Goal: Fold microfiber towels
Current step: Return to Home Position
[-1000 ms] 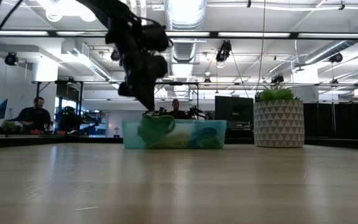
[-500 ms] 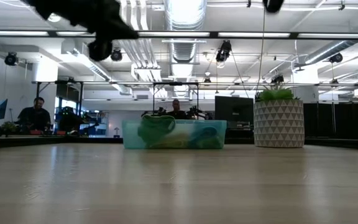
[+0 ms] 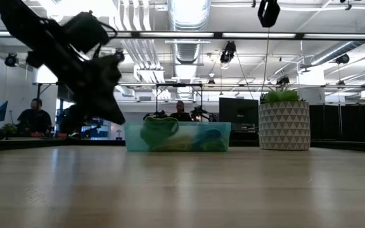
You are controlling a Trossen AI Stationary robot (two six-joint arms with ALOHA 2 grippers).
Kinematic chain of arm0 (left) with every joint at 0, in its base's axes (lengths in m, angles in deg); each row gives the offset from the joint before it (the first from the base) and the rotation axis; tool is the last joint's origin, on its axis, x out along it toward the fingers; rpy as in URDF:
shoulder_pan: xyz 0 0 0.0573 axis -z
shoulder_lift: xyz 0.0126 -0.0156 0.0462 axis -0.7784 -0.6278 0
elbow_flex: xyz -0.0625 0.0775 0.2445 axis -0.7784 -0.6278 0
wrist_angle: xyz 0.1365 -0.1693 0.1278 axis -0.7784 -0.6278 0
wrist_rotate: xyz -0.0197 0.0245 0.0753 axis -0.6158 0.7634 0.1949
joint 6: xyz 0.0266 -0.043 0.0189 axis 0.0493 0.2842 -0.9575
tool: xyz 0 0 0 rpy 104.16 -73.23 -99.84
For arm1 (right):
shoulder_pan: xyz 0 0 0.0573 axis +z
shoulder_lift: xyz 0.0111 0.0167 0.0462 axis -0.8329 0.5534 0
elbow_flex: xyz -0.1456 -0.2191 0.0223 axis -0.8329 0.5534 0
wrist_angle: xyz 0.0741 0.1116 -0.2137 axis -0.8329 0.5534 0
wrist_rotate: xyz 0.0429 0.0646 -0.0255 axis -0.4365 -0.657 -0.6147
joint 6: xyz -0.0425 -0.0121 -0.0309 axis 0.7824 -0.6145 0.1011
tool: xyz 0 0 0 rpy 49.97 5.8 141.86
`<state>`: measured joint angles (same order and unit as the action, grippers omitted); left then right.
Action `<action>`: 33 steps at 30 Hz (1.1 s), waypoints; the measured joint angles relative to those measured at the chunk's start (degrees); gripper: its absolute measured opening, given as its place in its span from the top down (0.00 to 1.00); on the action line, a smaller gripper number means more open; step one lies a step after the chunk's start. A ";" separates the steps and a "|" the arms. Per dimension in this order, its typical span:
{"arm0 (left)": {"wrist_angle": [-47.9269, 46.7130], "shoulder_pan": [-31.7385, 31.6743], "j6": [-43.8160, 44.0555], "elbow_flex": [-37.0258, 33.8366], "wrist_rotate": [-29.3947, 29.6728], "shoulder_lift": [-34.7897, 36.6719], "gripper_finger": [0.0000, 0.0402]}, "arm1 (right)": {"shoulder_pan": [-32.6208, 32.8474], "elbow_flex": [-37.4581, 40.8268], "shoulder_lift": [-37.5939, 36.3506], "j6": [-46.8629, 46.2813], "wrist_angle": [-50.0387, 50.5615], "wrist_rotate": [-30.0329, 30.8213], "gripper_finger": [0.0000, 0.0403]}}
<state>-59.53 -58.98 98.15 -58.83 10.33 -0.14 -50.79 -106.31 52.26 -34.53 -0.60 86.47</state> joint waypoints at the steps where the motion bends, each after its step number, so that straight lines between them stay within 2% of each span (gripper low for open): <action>1: 2.69 -0.43 0.01 -0.28 0.45 -2.03 1.00 | 0.00 -0.42 -0.03 0.15 0.17 0.41 0.83; 4: 8.34 -1.59 0.47 -0.45 3.11 -7.26 1.00 | 0.00 -1.66 -0.08 0.58 0.34 0.75 0.83; 7: 9.01 -2.05 3.10 -0.43 8.54 -10.10 1.00 | 0.12 -2.73 -0.07 0.25 0.88 0.75 0.83; 9: 9.58 -2.23 3.24 -0.47 9.85 -10.74 1.00 | 0.41 -3.43 -0.05 -0.18 2.09 0.75 0.83; 19: 15.46 -3.44 1.65 -0.71 10.02 -10.08 1.00 | 0.92 -4.51 -0.05 0.11 2.44 0.75 0.83; 27: 16.15 -4.67 1.61 -0.76 9.54 -11.67 1.00 | 1.84 -4.53 -0.05 -0.34 2.37 0.73 0.83; 30: 16.46 -4.50 1.61 -0.44 7.06 -9.25 1.00 | 2.36 -4.53 -0.05 -0.34 2.39 0.76 0.83; 33: 17.19 -2.67 1.61 -0.08 6.05 -3.44 1.00 | 3.47 -4.40 0.25 -1.39 1.68 2.10 0.83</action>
<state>-42.35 -61.65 99.76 -58.91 16.38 -3.58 -47.32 -110.71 52.51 -35.92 1.08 88.57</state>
